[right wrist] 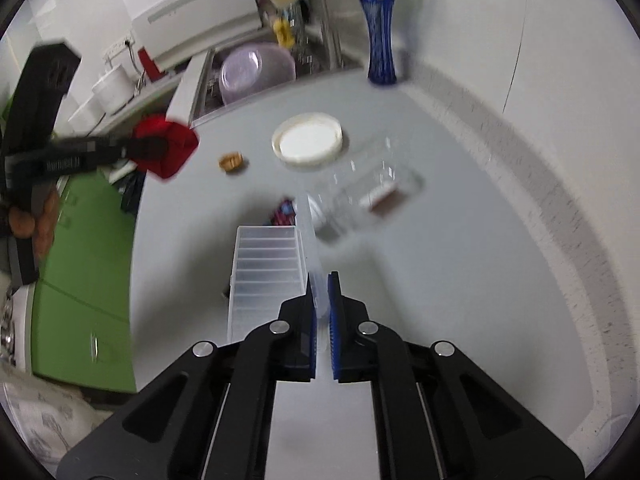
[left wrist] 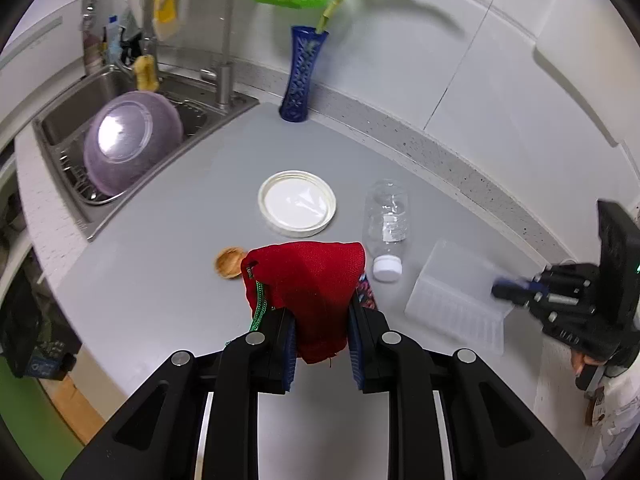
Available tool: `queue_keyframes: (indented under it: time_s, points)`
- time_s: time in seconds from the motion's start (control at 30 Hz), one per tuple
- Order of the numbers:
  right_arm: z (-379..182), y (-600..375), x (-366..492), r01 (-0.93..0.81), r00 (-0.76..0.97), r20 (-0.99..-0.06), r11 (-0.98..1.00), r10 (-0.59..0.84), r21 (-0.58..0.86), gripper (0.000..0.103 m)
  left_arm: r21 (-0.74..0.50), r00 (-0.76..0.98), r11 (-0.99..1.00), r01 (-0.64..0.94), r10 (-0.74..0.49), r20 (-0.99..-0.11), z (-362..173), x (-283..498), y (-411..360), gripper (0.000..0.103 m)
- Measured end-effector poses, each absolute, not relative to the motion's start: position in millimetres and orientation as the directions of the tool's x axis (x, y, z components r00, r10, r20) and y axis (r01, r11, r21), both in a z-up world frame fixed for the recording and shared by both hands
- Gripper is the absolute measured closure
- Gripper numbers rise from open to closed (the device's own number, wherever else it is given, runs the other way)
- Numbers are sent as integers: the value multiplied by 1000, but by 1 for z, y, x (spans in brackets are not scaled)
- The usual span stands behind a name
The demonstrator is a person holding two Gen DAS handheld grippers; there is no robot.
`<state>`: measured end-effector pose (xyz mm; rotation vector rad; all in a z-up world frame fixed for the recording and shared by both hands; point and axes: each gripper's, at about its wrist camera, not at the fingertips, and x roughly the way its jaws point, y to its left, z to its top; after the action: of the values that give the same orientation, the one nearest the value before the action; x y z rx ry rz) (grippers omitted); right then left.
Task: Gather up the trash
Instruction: 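Grasp the red pouch with the left tool while the right tool grasps the clear tray, then carry pouch and tray to the pink bin and open both tools over it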
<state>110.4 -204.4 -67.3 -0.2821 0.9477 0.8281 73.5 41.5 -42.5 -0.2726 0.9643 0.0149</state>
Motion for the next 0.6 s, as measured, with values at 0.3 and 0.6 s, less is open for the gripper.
queue_keyframes:
  time_s: [0.3,0.6]
  points:
    - [-24,-119,70,-782,350,-737,613,578,109,98,-195,595,941,-275,7,-804,-21,-25,98,82]
    - [-22,41,-28,-917,176,-724,378,667,125,98,-174,552,847,-503,159,-819,-28,-167,175,82]
